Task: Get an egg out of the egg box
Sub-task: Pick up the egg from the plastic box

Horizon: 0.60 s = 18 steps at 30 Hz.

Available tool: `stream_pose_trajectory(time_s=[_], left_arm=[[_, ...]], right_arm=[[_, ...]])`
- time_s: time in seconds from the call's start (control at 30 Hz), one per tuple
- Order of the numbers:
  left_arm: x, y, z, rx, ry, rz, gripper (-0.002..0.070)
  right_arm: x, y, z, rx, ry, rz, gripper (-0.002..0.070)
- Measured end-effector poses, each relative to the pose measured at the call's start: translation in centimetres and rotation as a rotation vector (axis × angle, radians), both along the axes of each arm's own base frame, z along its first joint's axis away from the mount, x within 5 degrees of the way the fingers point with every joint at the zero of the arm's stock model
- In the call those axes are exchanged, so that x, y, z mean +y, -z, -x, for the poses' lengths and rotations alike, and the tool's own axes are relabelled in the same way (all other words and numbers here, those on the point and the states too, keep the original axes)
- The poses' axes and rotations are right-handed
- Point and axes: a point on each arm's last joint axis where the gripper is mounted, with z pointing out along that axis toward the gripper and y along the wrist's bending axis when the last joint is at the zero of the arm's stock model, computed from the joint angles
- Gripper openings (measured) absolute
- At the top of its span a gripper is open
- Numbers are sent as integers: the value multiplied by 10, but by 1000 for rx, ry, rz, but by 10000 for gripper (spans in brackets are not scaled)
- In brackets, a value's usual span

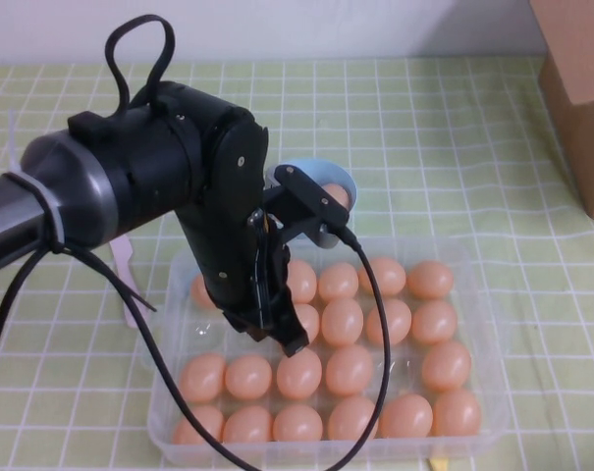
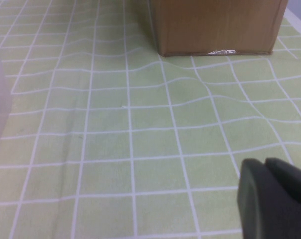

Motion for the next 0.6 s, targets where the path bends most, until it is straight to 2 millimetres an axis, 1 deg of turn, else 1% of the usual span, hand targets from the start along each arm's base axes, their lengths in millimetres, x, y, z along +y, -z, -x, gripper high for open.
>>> stream_pose_trajectory(time_s=[0.13, 0.17, 0.23, 0.3, 0.4, 0.43, 0.47, 0.53, 0.6], left_arm=[[3, 1, 4, 41, 1, -34, 9], [4, 1, 5, 52, 1, -43, 24], [5, 1, 6, 64, 2, -53, 94], [5, 1, 6, 67, 2, -55, 201], [5, 1, 6, 64, -12, -51, 462], [5, 1, 6, 63, -14, -49, 507], [4, 2, 5, 55, -15, -43, 582], [4, 7, 5, 45, -15, -34, 642], [5, 17, 6, 40, -16, -30, 665]], right_arm=[[0, 0, 0, 0, 0, 0, -17], [0, 0, 0, 0, 0, 0, -17], [0, 0, 0, 0, 0, 0, -17], [0, 0, 0, 0, 0, 0, -17], [0, 0, 0, 0, 0, 0, -17], [0, 0, 0, 0, 0, 0, -17], [0, 0, 0, 0, 0, 0, -17], [0, 0, 0, 0, 0, 0, -17], [0, 0, 0, 0, 0, 0, -17]])
